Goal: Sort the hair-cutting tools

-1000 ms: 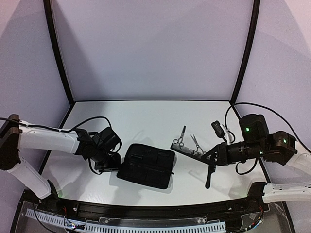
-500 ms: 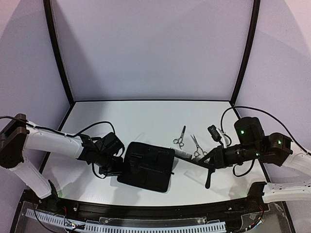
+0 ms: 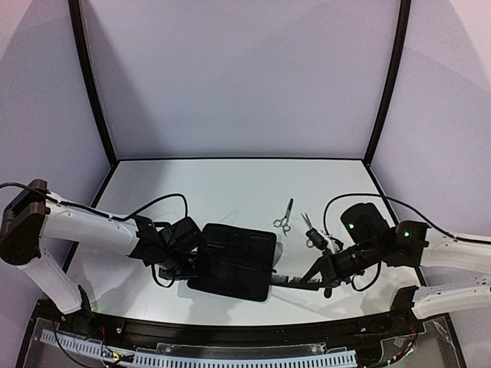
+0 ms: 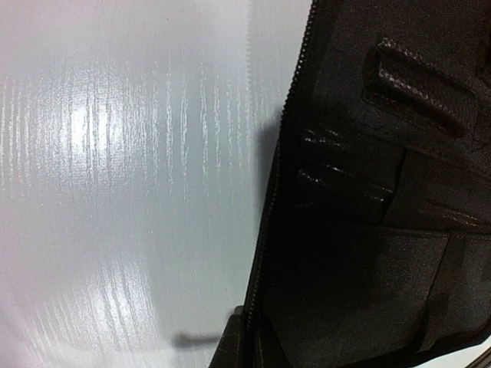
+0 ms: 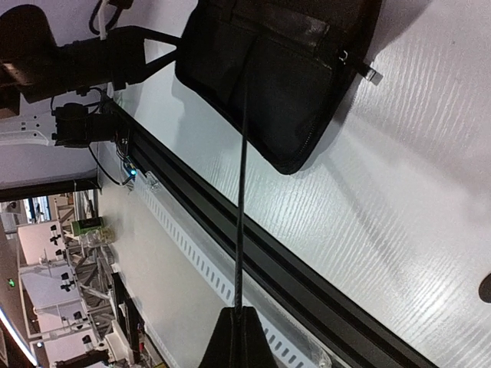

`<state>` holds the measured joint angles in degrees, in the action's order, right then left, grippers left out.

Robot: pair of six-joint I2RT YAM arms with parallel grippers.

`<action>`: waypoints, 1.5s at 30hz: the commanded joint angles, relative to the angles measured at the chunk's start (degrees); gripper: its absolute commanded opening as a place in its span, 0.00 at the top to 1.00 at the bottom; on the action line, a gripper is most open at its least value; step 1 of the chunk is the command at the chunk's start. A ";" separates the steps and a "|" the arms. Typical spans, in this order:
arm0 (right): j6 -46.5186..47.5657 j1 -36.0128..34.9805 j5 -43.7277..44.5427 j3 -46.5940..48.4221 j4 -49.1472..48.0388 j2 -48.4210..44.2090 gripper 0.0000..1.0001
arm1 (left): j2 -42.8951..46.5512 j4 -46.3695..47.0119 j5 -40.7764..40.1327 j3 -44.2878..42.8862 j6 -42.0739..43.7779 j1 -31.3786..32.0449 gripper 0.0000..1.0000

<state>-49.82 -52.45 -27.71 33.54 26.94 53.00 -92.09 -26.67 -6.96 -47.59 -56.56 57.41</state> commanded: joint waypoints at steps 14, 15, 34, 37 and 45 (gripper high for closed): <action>-7.88 5.95 -13.28 -1.80 -10.90 16.21 1.00 | -6.36 -1.29 0.73 4.66 -3.90 4.29 0.99; -7.35 6.11 -14.51 -1.59 -10.56 17.01 1.00 | -6.21 -1.04 0.71 4.78 -3.97 4.29 0.99; -4.20 6.13 -11.32 1.79 -9.20 27.02 1.00 | -4.64 3.67 2.03 6.97 -5.38 5.26 0.99; -4.66 6.13 -12.22 1.83 -10.94 29.41 1.00 | -4.70 4.11 2.29 6.94 -5.29 5.33 0.99; -5.73 6.12 -12.87 2.56 -14.86 34.80 1.00 | -4.76 4.11 2.51 6.85 -5.35 5.48 0.99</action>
<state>-53.96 -46.37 -43.80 34.99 12.08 85.13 -91.29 -22.41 -13.93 -44.51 -60.64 61.41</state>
